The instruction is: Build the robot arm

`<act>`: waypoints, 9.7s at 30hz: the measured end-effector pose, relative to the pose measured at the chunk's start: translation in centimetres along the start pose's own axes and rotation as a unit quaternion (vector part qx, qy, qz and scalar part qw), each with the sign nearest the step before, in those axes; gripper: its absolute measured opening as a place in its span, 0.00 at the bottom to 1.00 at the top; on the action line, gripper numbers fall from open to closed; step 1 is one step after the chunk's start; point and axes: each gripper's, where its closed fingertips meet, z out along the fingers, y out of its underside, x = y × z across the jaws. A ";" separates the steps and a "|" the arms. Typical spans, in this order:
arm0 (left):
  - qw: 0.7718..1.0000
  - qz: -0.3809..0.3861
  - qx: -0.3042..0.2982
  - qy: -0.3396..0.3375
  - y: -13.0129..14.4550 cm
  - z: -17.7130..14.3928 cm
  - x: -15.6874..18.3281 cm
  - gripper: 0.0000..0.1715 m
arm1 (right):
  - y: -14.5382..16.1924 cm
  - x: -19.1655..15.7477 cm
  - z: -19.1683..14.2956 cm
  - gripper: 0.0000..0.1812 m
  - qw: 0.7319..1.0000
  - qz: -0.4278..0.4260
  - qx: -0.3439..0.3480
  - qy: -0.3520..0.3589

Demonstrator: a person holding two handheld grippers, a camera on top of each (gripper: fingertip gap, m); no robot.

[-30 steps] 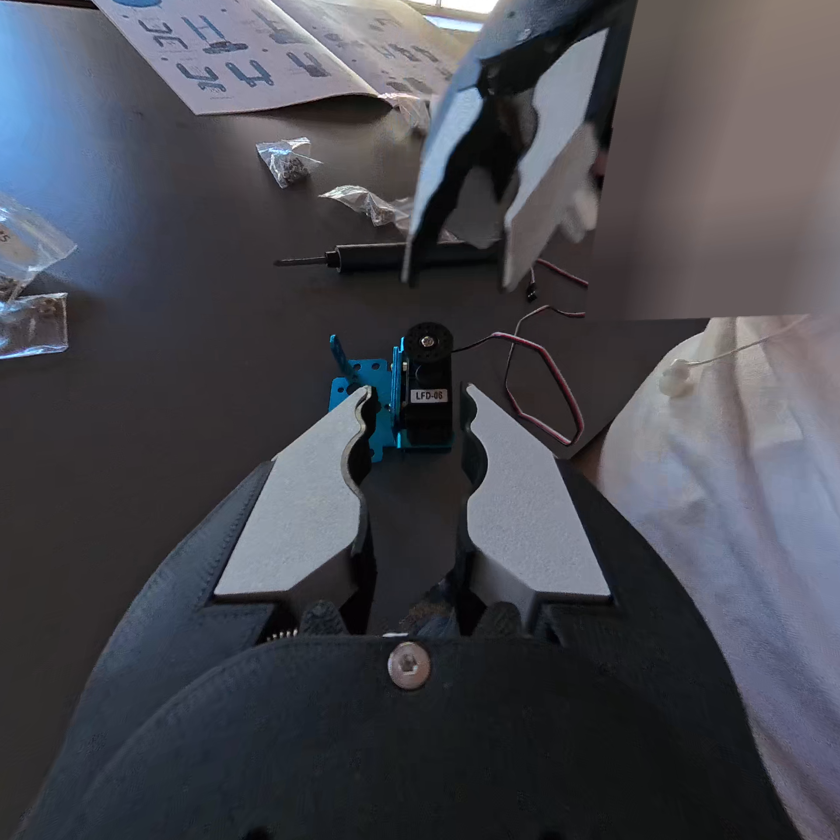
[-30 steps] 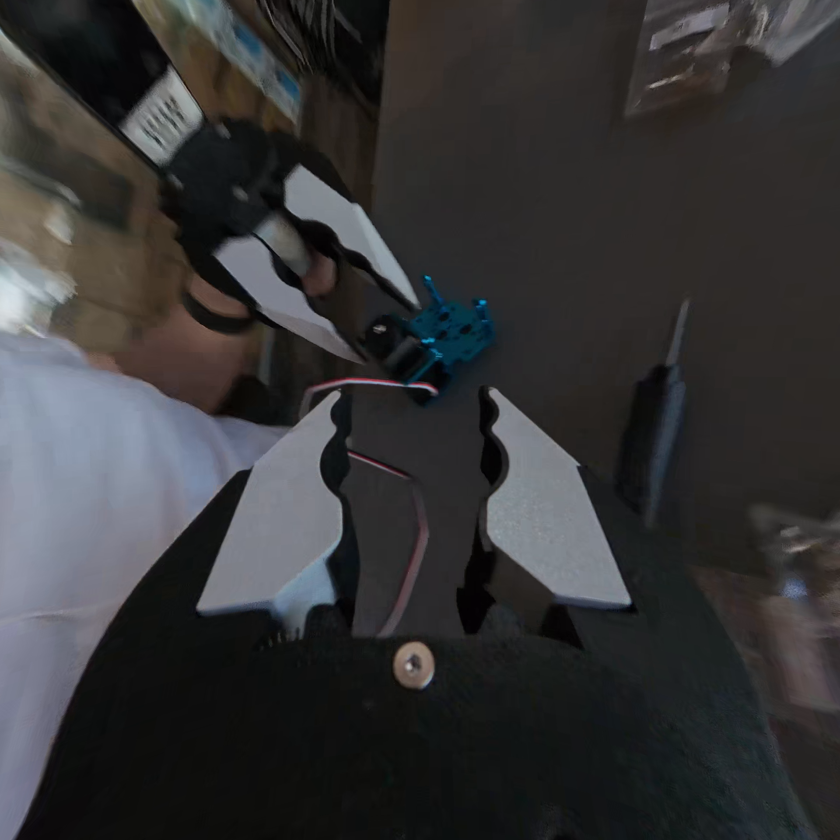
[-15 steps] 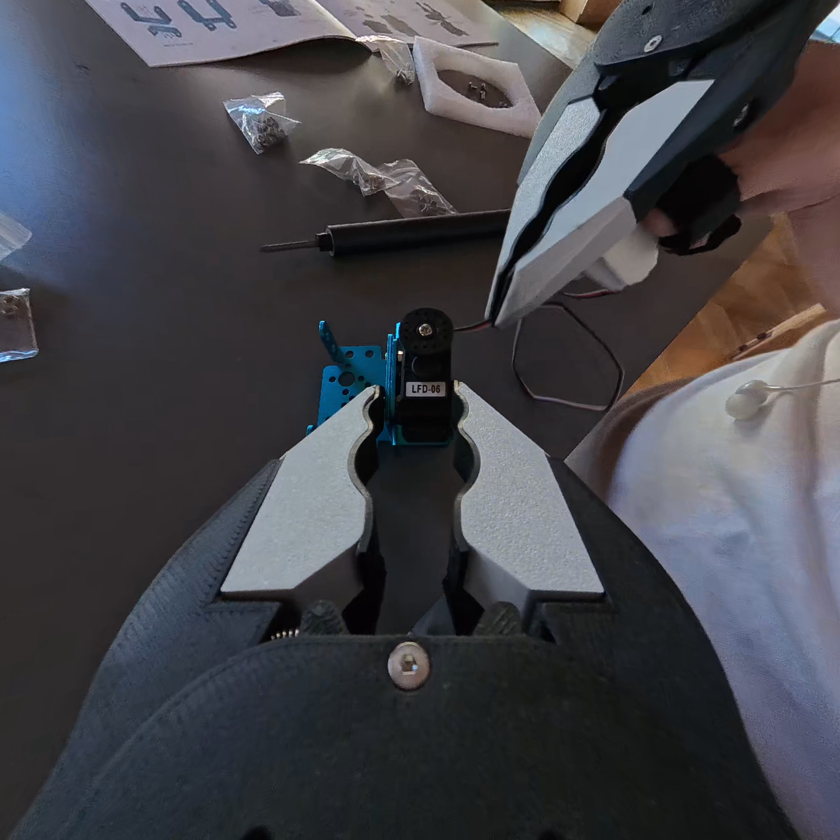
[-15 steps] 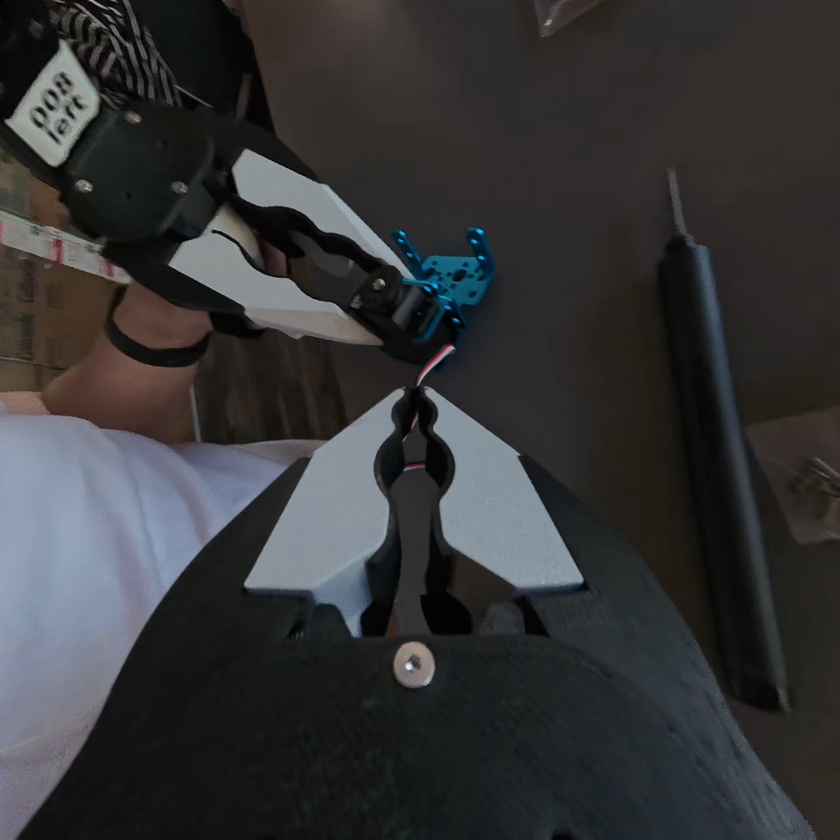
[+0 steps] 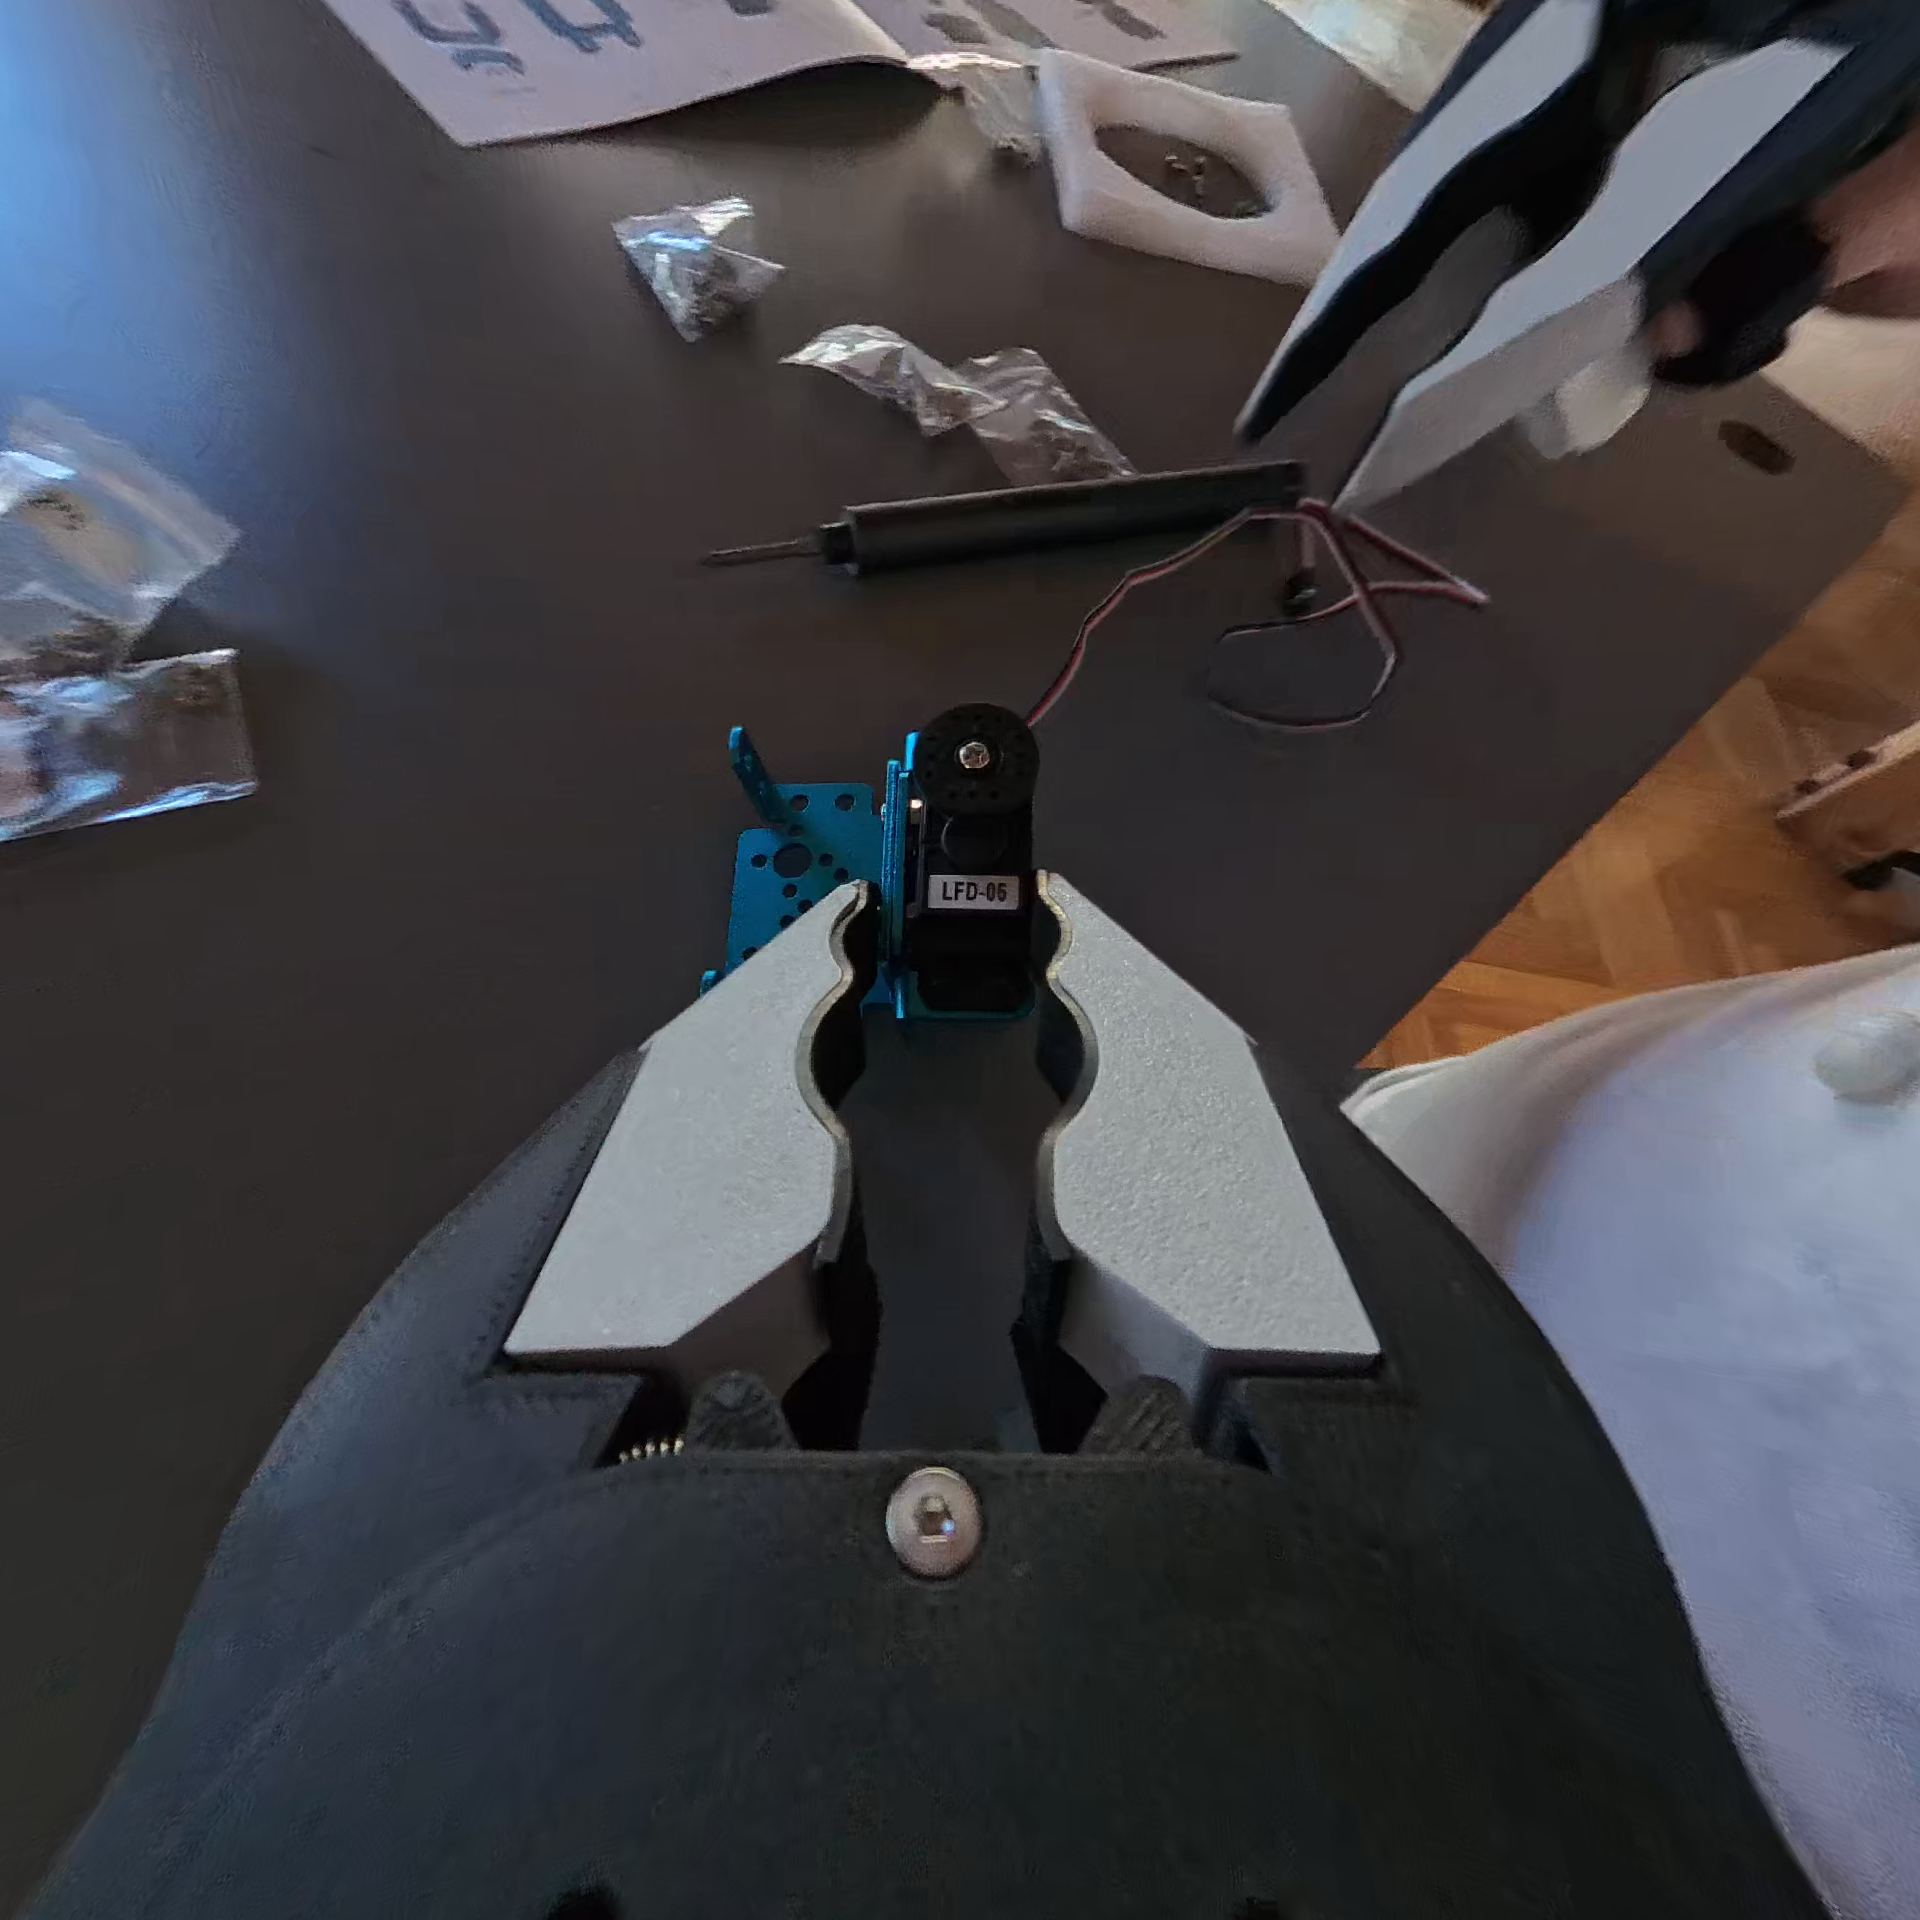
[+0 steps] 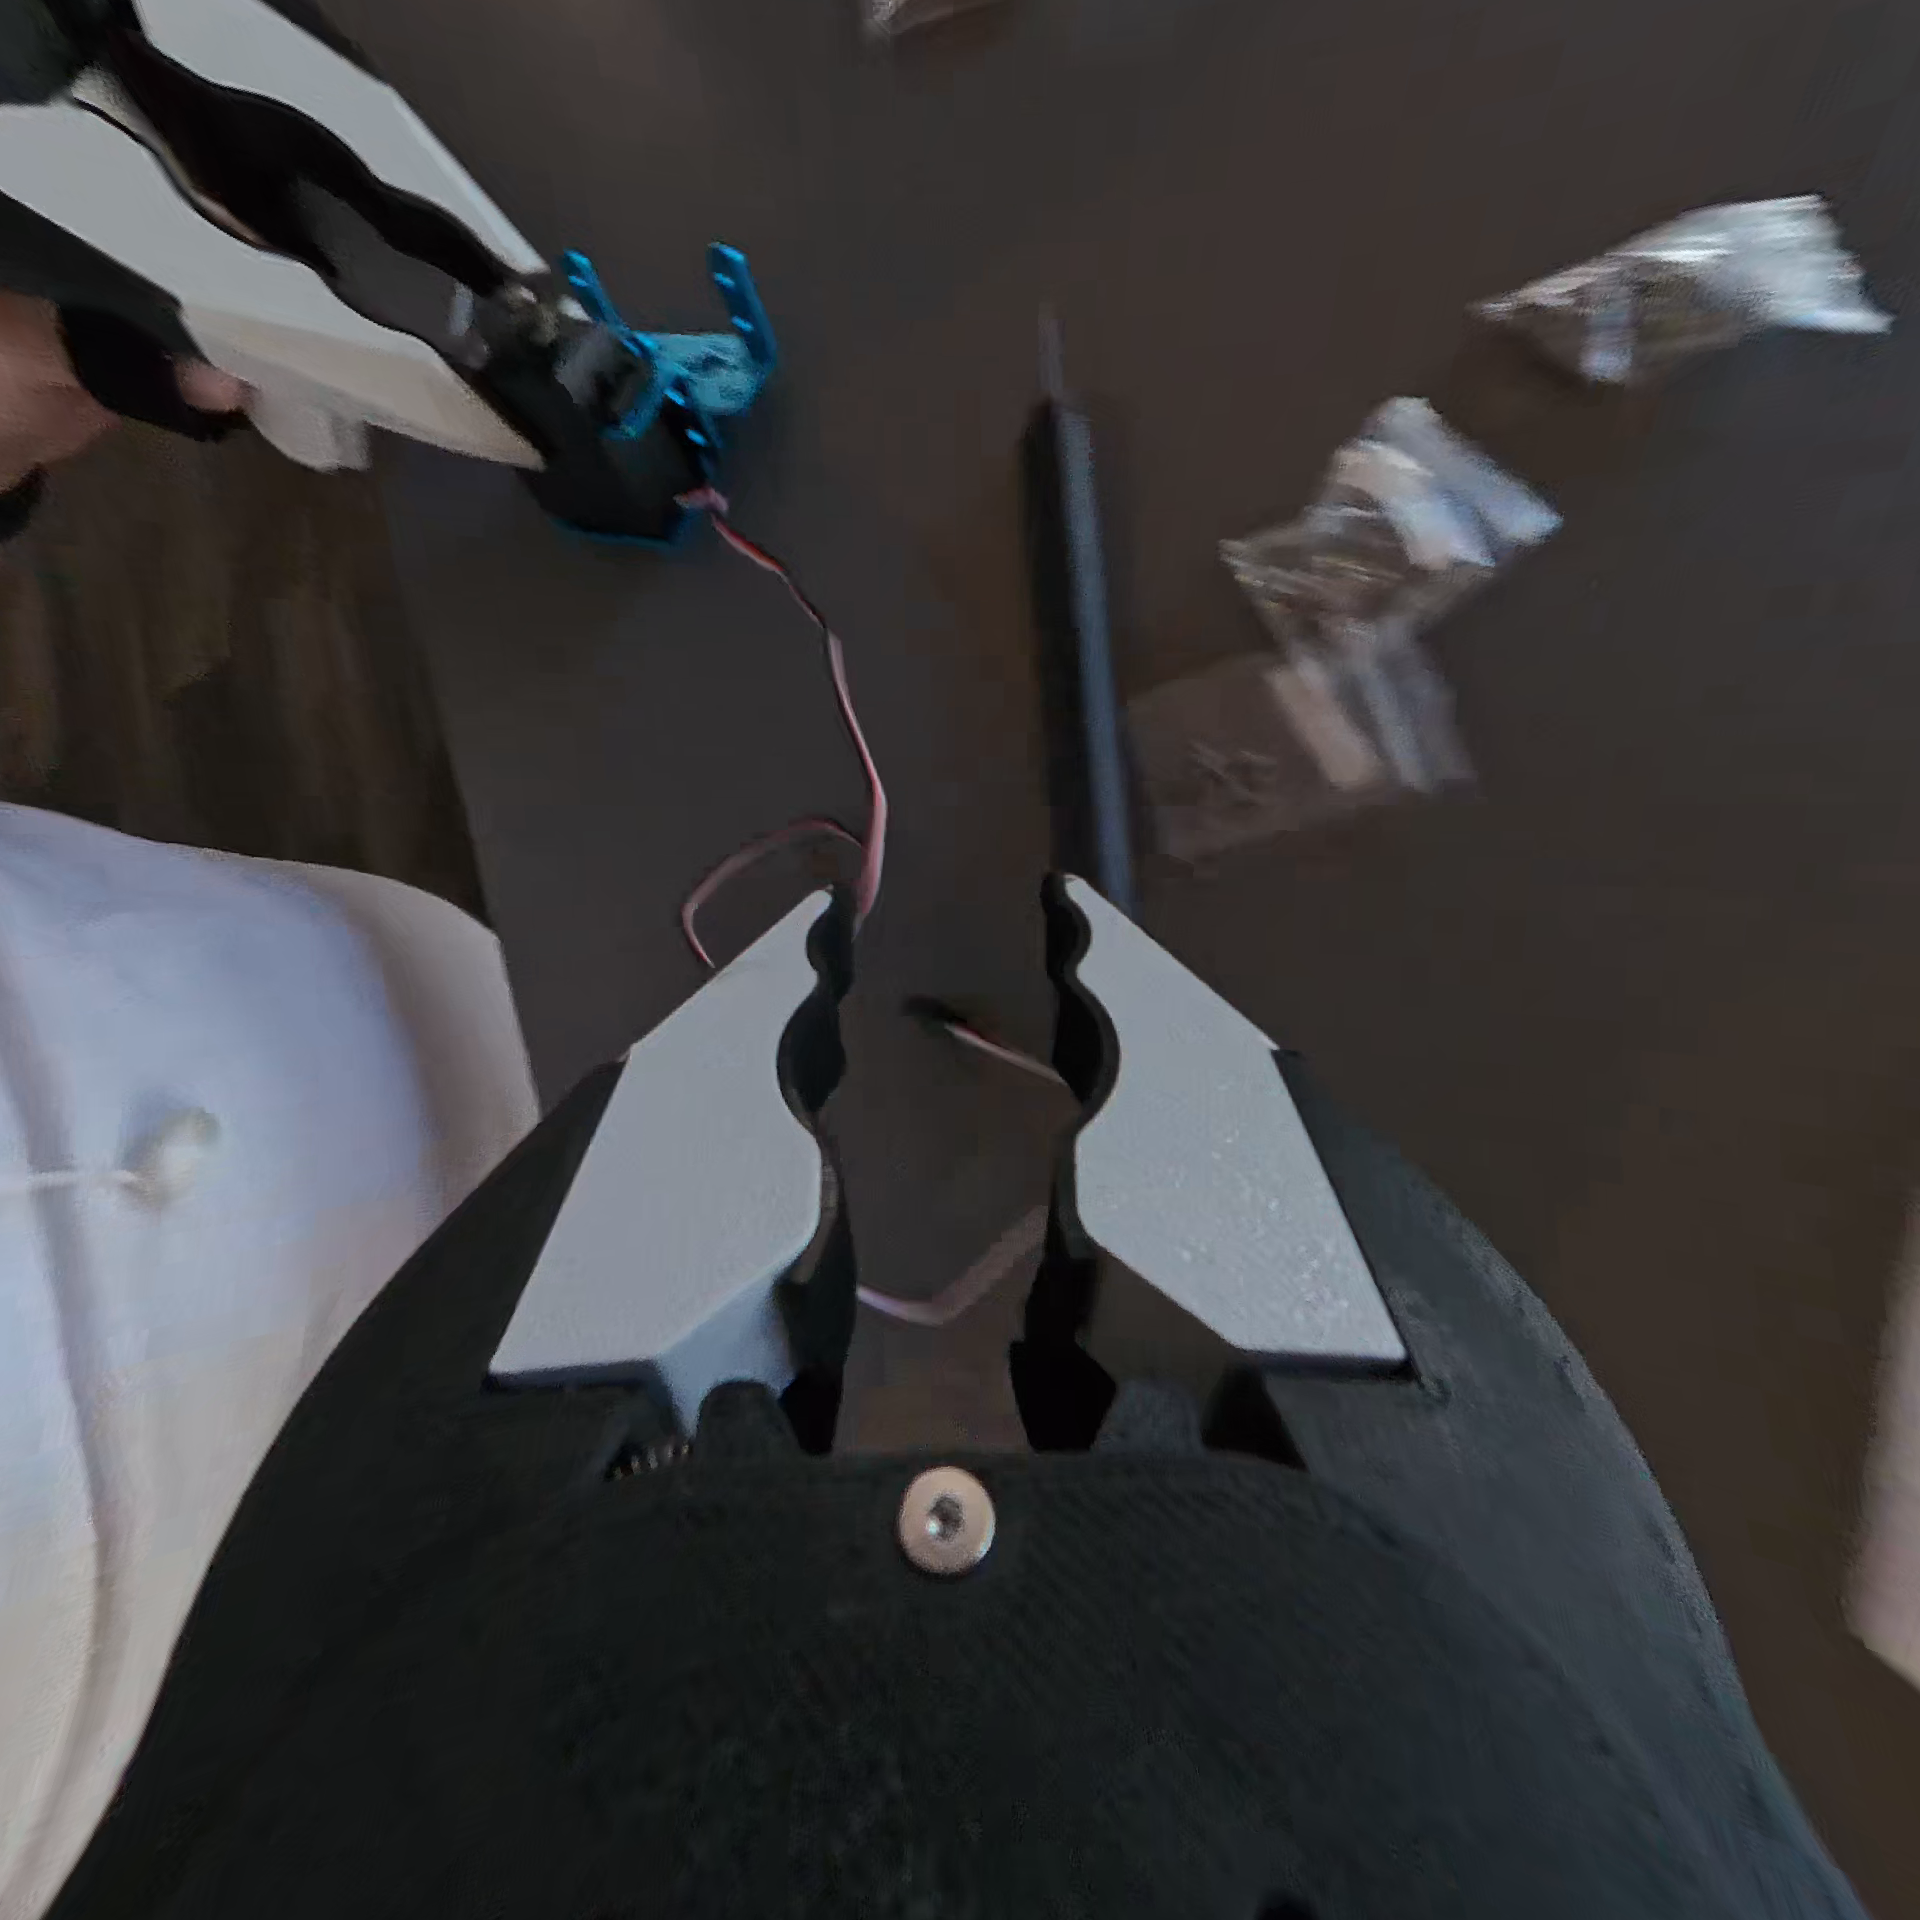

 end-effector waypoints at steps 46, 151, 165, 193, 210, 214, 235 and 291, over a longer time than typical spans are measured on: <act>0.997 -0.013 0.021 -0.074 -0.2 -4.4 -7.3 0.37 | 4.8 20.1 -5.2 0.04 0.982 -0.121 -0.135 0.056; 0.999 -0.015 0.030 -0.021 -0.1 -2.1 -6.5 0.24 | -14.6 -8.1 13.3 0.03 0.675 -0.733 -0.045 0.071; 0.999 -0.031 -0.007 0.006 0.3 -1.3 -5.8 0.24 | -14.6 -7.8 13.5 0.04 0.546 -0.814 -0.144 0.139; 0.995 -0.076 0.061 -0.027 -0.3 -3.1 -7.5 0.24 | -14.2 -7.8 13.7 0.04 0.498 -0.829 -0.166 0.194; 0.997 -0.055 0.038 -0.023 -1.0 -1.7 -6.9 0.22 | -13.7 -7.4 13.4 0.04 0.592 -0.782 -0.108 0.165; 0.998 -0.045 0.019 -0.035 -1.3 -0.8 -7.4 0.21 | -13.6 -7.4 13.4 0.04 0.594 -0.781 -0.106 0.157; 0.999 -0.006 -0.017 -0.048 -0.8 0.9 -7.7 0.20 | -14.4 -7.4 13.3 0.03 0.549 -0.816 -0.066 0.169; 0.937 -0.112 0.244 0.223 -8.8 -7.2 -1.9 0.04 | -18.4 -12.1 6.0 0.03 0.748 -0.619 0.217 0.103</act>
